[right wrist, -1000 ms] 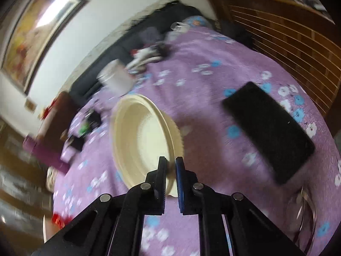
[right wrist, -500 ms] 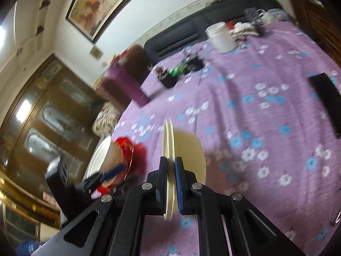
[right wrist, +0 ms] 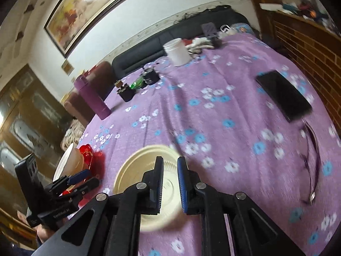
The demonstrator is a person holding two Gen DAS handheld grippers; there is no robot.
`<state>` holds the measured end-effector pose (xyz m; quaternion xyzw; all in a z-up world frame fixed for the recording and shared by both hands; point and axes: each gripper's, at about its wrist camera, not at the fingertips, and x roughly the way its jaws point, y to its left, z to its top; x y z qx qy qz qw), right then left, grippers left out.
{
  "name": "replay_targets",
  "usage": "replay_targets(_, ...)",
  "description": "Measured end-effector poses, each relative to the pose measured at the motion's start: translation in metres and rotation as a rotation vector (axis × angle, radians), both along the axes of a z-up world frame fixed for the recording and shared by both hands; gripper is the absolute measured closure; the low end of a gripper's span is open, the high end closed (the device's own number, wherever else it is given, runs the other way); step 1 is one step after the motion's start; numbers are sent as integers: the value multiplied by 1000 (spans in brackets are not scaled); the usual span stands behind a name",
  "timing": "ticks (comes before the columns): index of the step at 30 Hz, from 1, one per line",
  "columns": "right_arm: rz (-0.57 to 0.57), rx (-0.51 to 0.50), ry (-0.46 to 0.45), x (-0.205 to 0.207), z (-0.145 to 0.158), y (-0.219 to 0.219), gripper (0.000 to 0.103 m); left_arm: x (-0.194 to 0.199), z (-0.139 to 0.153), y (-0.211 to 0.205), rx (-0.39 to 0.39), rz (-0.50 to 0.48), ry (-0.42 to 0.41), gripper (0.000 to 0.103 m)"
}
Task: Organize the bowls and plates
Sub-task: 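Lift the cream ribbed bowl with the right gripper toward the left gripper, then close the left gripper on the cream bowl rim while the right gripper holds it, then carry the cream ribbed bowl with the left gripper toward the plate stack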
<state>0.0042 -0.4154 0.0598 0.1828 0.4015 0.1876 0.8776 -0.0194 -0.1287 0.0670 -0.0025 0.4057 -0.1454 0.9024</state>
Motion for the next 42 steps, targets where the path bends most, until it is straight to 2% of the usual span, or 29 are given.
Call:
replay_targets(3,-7,34,32,-11,-11,-9,80,2,-2,-10,3,-27,6,49)
replay_targets(8,39,85,92,-17,-32,-4,80,11,-9,-20,-10,-43,34,49)
replay_targets(12,53,74,90,-20,-38,0,80,15,-14,-23,-20,-44,54,49)
replay_targets(16,53,69,112,-17,-46,7,80,15,-20,-29,-9,-58,63,54)
replay_targets(26,34,-89,46,-21,-41,30,80,15,-29,-46,42,-88,59,54)
replay_targets(36,19,-92,67,-20,-45,30,80,17,-34,-49,62,-91,58,54)
replay_targets(38,15,-94,70,-20,-46,31,80,17,-36,-51,69,-95,56,58)
replay_targets(39,15,-95,72,-19,-46,32,79,17,-36,-52,78,-91,52,66)
replay_targets(40,12,-99,74,-18,-46,33,79,16,-36,-52,91,-87,43,69)
replay_targets(42,12,-97,76,-18,-46,32,79,15,-35,-51,95,-85,39,71)
